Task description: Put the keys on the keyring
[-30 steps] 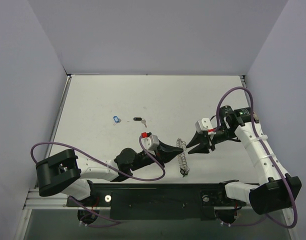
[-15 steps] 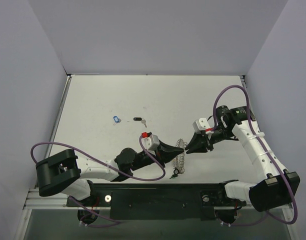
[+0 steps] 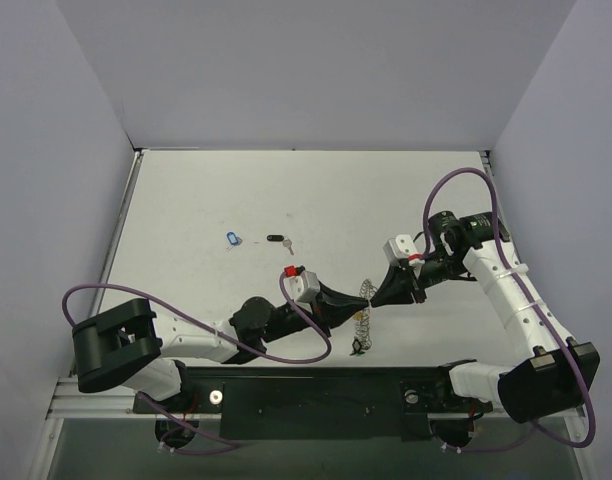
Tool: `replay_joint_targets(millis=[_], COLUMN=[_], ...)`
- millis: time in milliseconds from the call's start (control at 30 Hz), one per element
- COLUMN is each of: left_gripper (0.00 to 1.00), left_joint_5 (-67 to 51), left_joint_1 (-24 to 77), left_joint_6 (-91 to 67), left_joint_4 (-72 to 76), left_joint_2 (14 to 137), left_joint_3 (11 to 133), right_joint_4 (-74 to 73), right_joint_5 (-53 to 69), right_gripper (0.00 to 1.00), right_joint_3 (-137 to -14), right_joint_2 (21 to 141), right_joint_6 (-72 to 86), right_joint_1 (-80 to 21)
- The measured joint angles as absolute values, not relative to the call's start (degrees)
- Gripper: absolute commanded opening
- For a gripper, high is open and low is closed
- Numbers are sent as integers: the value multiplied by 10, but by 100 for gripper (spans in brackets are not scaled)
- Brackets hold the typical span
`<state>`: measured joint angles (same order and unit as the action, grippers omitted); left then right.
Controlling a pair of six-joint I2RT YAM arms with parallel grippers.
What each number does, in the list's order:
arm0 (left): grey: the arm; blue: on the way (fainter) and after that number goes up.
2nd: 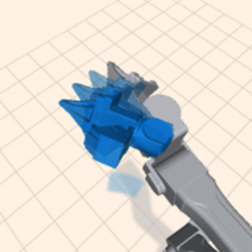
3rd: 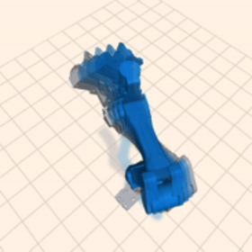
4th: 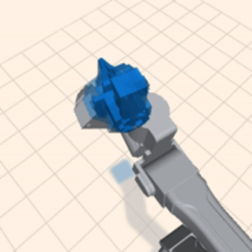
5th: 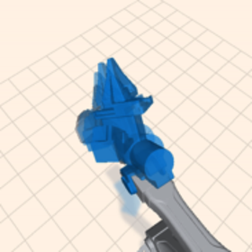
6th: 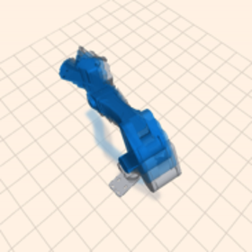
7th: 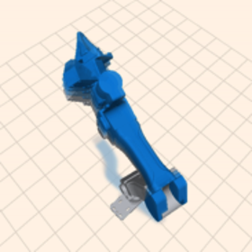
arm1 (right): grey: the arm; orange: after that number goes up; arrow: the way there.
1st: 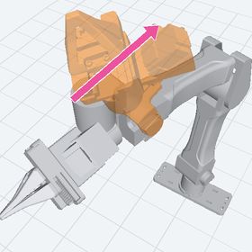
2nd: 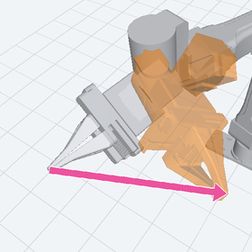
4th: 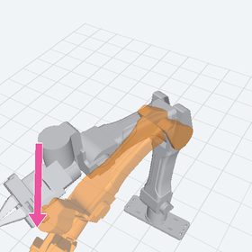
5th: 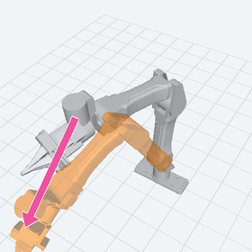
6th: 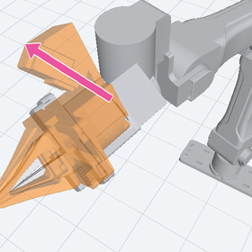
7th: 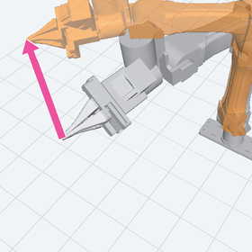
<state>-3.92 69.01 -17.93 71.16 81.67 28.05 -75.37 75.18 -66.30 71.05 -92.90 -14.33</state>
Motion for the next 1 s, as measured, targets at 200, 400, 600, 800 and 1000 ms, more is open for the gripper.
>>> replay_joint_targets(millis=[200,400,600,800,1000], left_gripper=[26,57,59,59,60], left_joint_5=[-39,-35,-41,-56,-82], left_joint_1=[694,692,692,691,689], left_joint_6=[-185,-189,-174,-147,-123], left_joint_4=[710,695,581,496,471], left_joint_2=[817,772,660,648,717], left_joint_3=[280,258,253,268,322], right_joint_4=[-745,-689,-653,-661,-674], right_joint_5=[744,684,613,579,572], right_gripper=[0,0,0,0,0], right_joint_3=[-660,-632,-626,-626,-626], right_joint_2=[706,669,642,640,640], right_joint_6=[-851,-696,-617,-622,-636], right_joint_1=[-143,-153,-166,-170,-170])
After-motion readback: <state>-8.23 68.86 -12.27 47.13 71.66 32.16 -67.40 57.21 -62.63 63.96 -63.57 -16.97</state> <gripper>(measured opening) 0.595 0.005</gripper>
